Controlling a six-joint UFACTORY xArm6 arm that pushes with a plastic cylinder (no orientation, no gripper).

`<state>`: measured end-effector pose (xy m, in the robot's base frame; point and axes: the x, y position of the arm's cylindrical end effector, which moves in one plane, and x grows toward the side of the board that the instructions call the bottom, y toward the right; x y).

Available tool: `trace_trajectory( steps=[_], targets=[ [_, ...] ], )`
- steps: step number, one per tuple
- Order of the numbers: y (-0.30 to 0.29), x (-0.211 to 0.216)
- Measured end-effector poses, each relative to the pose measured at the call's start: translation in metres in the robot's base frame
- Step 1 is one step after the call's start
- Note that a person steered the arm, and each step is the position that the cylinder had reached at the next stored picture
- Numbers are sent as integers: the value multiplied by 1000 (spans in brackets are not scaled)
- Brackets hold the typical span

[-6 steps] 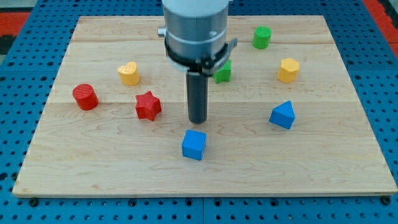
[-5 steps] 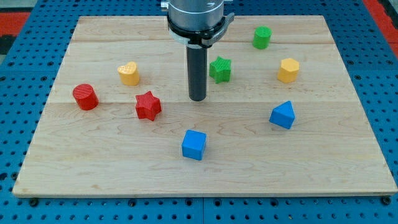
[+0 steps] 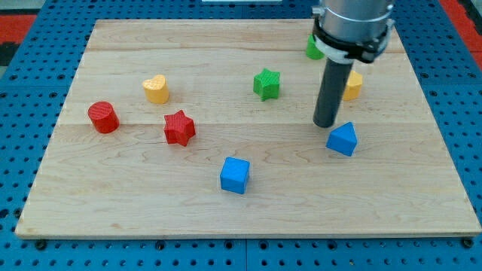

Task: Push the blue triangle to the bottom center

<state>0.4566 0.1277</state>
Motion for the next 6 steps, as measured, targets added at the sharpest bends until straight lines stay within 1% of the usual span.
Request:
trace_trajectory(
  steps=[1,2,3,4,5,6],
  targets=[
    [13,28],
    [13,25],
    [13,-2],
    [13,-2],
    [80,-2],
    [81,-1]
  ],
)
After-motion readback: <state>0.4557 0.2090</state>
